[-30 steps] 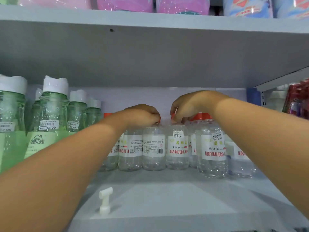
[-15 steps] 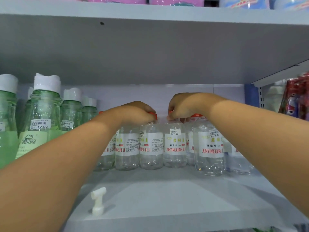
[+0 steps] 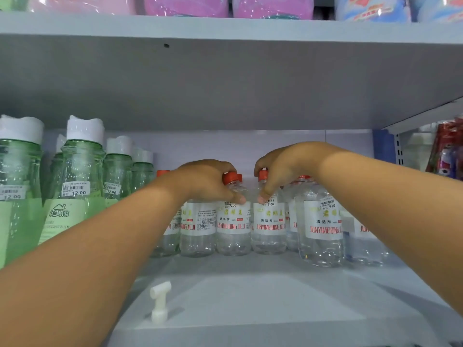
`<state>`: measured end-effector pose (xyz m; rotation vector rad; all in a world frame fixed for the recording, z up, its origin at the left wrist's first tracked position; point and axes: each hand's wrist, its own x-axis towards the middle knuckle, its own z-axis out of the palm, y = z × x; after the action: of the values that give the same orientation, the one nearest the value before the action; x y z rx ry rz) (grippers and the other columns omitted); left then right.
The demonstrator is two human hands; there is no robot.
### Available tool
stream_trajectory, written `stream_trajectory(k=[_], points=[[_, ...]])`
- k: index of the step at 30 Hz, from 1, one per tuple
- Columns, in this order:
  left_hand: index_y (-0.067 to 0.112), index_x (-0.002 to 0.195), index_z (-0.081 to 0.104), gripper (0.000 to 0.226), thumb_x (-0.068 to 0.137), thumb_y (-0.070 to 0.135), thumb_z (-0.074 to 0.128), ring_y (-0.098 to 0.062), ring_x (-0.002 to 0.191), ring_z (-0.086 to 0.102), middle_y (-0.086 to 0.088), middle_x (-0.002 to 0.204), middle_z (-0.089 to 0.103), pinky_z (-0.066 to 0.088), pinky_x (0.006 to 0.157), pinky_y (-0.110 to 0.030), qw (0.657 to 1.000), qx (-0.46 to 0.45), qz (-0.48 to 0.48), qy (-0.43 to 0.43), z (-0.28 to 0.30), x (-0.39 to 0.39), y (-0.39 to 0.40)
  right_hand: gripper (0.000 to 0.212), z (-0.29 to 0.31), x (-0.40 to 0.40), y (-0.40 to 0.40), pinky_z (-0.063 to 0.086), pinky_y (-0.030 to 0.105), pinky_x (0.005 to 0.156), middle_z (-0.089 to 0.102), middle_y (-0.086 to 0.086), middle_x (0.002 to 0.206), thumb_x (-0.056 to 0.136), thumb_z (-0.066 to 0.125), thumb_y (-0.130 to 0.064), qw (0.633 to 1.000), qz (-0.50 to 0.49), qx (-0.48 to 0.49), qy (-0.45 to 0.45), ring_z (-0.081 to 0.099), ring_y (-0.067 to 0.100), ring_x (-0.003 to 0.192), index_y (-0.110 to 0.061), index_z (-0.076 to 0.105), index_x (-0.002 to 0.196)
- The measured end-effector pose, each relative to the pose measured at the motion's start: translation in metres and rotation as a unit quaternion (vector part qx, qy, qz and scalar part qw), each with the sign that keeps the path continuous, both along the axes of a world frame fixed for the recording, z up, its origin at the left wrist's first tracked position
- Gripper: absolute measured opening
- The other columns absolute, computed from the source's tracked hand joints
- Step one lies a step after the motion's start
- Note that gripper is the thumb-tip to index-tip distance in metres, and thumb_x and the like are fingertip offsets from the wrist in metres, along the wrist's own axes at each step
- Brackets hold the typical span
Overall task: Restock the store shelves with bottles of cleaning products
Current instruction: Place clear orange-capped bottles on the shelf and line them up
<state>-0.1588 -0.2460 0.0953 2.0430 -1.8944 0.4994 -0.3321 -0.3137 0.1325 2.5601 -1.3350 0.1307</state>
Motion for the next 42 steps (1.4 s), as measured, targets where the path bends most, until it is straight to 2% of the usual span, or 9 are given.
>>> stream_trajectory(k=[3, 9, 11, 14, 23, 27, 32, 38, 42], points=[[0.038, 0.137, 0.048, 0.075, 0.074, 0.073, 0.070, -0.015, 0.109, 0.054, 0.015, 0.120, 0.056, 0.046, 0.087, -0.032, 1.000, -0.008, -0.007, 0.008, -0.002, 0.002, -0.002, 0.075, -0.006, 0.002, -0.003, 0.057, 0.033, 0.077, 0.064, 0.000, 0.111, 0.074, 0.081, -0.057, 1.000, 0.007, -0.022, -0.021, 0.065, 0.020, 0.090, -0.027, 0.050, 0.136], [0.043, 0.153, 0.031, 0.091, 0.076, 0.082, 0.058, -0.011, 0.120, 0.054, 0.015, 0.148, 0.047, 0.043, 0.102, -0.033, 0.995, -0.028, -0.040, 0.082, -0.007, 0.008, 0.020, 0.088, -0.010, -0.002, 0.004, 0.046, 0.040, 0.105, 0.041, -0.006, 0.153, 0.080, 0.071, -0.063, 0.998, 0.010, -0.068, 0.002, 0.047, 0.024, 0.134, -0.030, 0.035, 0.153], [0.042, 0.151, 0.036, 0.076, 0.085, 0.075, 0.055, -0.003, 0.104, 0.058, 0.018, 0.145, 0.047, 0.040, 0.096, -0.027, 0.977, -0.102, -0.075, 0.174, -0.001, 0.020, 0.042, 0.079, -0.007, -0.003, 0.017, 0.043, 0.038, 0.108, 0.041, -0.007, 0.155, 0.088, 0.064, -0.060, 0.993, 0.037, -0.104, -0.029, 0.045, 0.022, 0.137, -0.031, 0.033, 0.154], [0.030, 0.141, 0.051, 0.051, 0.095, 0.050, 0.060, -0.015, 0.122, 0.055, 0.007, 0.142, 0.053, 0.040, 0.093, -0.025, 0.939, -0.228, -0.036, 0.257, -0.001, 0.050, 0.064, 0.075, -0.006, 0.013, 0.033, 0.042, 0.037, 0.107, 0.049, -0.010, 0.148, 0.087, 0.060, -0.066, 0.982, 0.111, -0.095, -0.121, 0.050, 0.019, 0.131, -0.032, 0.037, 0.151], [0.017, 0.148, 0.036, 0.061, 0.096, 0.033, 0.064, -0.026, 0.109, 0.059, -0.006, 0.142, 0.052, 0.045, 0.082, -0.030, 0.951, -0.177, 0.070, 0.243, -0.043, 0.057, 0.068, 0.080, -0.038, 0.052, 0.037, 0.045, 0.040, 0.106, 0.039, -0.004, 0.150, 0.083, 0.078, -0.044, 0.990, 0.105, -0.074, -0.059, 0.048, 0.025, 0.131, -0.028, 0.038, 0.151], [0.016, 0.155, 0.028, 0.065, 0.099, 0.031, 0.059, -0.031, 0.126, 0.056, -0.009, 0.149, 0.048, 0.049, 0.094, -0.037, 0.959, -0.168, 0.080, 0.215, -0.046, 0.063, 0.068, 0.087, -0.037, 0.053, 0.039, 0.041, 0.041, 0.112, 0.033, -0.004, 0.159, 0.087, 0.075, -0.042, 0.991, 0.102, -0.070, -0.045, 0.043, 0.024, 0.139, -0.028, 0.026, 0.156], [0.016, 0.145, 0.038, 0.053, 0.098, 0.030, 0.058, -0.029, 0.112, 0.061, -0.008, 0.136, 0.056, 0.054, 0.094, -0.041, 0.956, -0.174, 0.076, 0.222, -0.047, 0.065, 0.069, 0.080, -0.031, 0.084, 0.051, 0.041, 0.033, 0.105, 0.048, -0.003, 0.151, 0.087, 0.062, -0.065, 0.964, 0.150, -0.031, -0.218, 0.048, 0.022, 0.134, -0.025, 0.037, 0.151], [0.020, 0.147, 0.036, 0.059, 0.095, 0.022, 0.064, -0.030, 0.117, 0.059, -0.008, 0.138, 0.053, 0.055, 0.092, -0.042, 0.953, -0.181, 0.087, 0.225, -0.049, 0.068, 0.063, 0.072, -0.032, 0.121, 0.049, 0.049, 0.034, 0.088, 0.058, -0.001, 0.128, 0.078, 0.075, -0.058, 0.983, 0.108, -0.021, -0.146, 0.056, 0.021, 0.109, -0.019, 0.051, 0.134], [0.019, 0.147, 0.036, 0.055, 0.096, 0.018, 0.059, -0.031, 0.118, 0.058, -0.009, 0.139, 0.051, 0.052, 0.088, -0.038, 0.952, -0.182, 0.080, 0.234, -0.049, 0.069, 0.062, 0.076, -0.019, 0.113, 0.046, 0.049, 0.044, 0.100, 0.051, -0.008, 0.141, 0.077, 0.079, -0.056, 0.989, 0.101, 0.012, -0.110, 0.053, 0.024, 0.118, -0.033, 0.045, 0.141]])
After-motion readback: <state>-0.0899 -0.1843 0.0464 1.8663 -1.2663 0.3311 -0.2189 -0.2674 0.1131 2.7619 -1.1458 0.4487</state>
